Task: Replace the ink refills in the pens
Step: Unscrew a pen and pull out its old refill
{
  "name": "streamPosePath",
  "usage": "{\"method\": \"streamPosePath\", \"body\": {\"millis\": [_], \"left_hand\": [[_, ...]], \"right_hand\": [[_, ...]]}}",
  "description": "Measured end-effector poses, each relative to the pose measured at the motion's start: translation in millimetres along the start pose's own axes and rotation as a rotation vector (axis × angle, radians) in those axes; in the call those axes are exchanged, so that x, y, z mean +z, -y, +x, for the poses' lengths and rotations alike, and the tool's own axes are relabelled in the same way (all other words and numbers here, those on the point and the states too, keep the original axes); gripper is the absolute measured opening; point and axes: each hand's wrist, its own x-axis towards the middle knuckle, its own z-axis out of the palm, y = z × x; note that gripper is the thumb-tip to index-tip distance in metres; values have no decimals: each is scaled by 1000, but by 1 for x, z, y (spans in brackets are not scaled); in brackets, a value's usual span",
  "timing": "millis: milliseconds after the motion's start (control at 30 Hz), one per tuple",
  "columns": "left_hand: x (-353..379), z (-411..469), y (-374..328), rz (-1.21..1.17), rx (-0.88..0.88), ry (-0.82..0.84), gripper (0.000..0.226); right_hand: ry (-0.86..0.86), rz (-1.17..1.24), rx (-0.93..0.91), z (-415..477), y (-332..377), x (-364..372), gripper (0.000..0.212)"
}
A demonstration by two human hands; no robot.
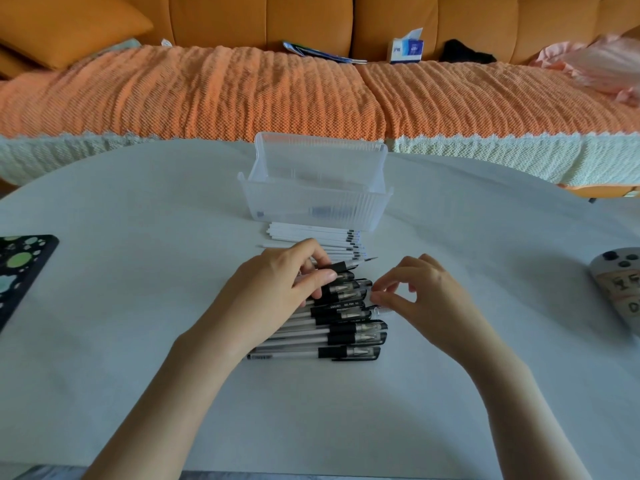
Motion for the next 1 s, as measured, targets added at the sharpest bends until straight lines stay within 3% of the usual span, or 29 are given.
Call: {"method": "streamPosePath", "body": {"millis": [100, 233, 400, 500, 700, 800, 867, 1000], "left_hand": [[2, 0, 0, -20, 8, 3, 9], [4, 1, -3, -73, 23, -10, 9], [8, 1, -8, -126, 59, -1, 10], [10, 1, -10, -142, 62, 11, 10], [7, 1, -6, -82, 44, 16, 10], [6, -1, -4, -27, 45, 29, 10], [6, -1, -3, -12, 45, 31, 9], [4, -1, -2, -10, 37, 23, 9]], "right_hand": [[-51, 118, 14, 1, 3, -3, 4], [-135, 517, 123, 1, 15, -11, 1], [-96, 913, 230, 2, 26, -6, 19], [-123, 1035, 248, 3, 28, -6, 20], [-373, 1252, 319, 4, 9, -29, 13], [-566, 1188, 370, 4, -10, -43, 14], [-640, 1016, 417, 2, -23, -49, 16], [-535, 421, 474, 2, -38, -45, 21]]}}
